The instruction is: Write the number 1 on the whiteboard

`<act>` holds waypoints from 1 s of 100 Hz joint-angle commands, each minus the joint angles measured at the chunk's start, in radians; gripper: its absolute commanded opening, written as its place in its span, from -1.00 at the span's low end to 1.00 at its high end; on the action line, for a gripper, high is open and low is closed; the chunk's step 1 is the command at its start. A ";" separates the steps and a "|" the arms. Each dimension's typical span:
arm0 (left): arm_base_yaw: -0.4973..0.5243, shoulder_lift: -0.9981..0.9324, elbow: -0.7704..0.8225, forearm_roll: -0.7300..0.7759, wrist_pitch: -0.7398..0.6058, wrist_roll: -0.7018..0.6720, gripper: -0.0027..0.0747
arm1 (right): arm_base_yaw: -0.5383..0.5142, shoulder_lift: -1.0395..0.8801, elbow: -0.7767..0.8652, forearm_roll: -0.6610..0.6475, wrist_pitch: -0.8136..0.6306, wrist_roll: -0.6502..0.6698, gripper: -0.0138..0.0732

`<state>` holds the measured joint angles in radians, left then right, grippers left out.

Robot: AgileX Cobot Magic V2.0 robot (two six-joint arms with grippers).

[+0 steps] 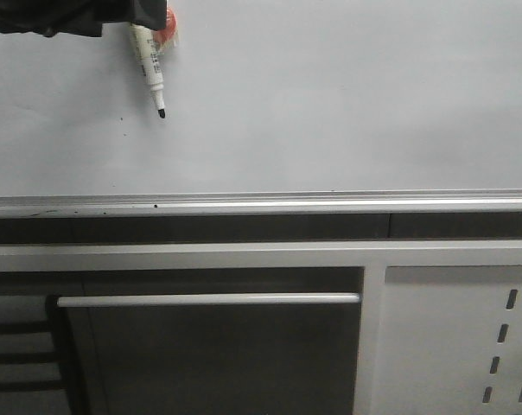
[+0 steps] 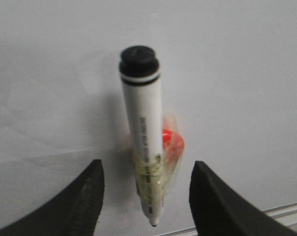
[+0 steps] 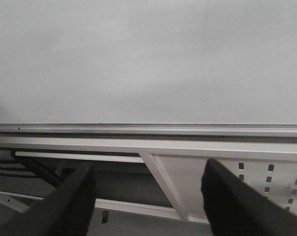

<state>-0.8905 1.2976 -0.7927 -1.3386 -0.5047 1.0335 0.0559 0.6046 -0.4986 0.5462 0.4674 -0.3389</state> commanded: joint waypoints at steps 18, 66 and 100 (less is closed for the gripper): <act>0.056 -0.017 -0.036 0.137 0.041 -0.140 0.02 | -0.006 0.007 -0.035 0.017 -0.067 -0.008 0.27; 0.059 0.026 -0.036 0.147 0.026 -0.155 -0.15 | -0.006 0.007 -0.035 0.017 -0.067 -0.008 0.27; 0.059 0.026 -0.036 0.155 0.018 -0.155 -0.98 | -0.006 0.007 -0.035 0.017 -0.067 -0.008 0.27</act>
<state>-0.8322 1.3455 -0.7942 -1.2131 -0.4381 0.8895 0.0559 0.6046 -0.4986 0.5479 0.4674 -0.3389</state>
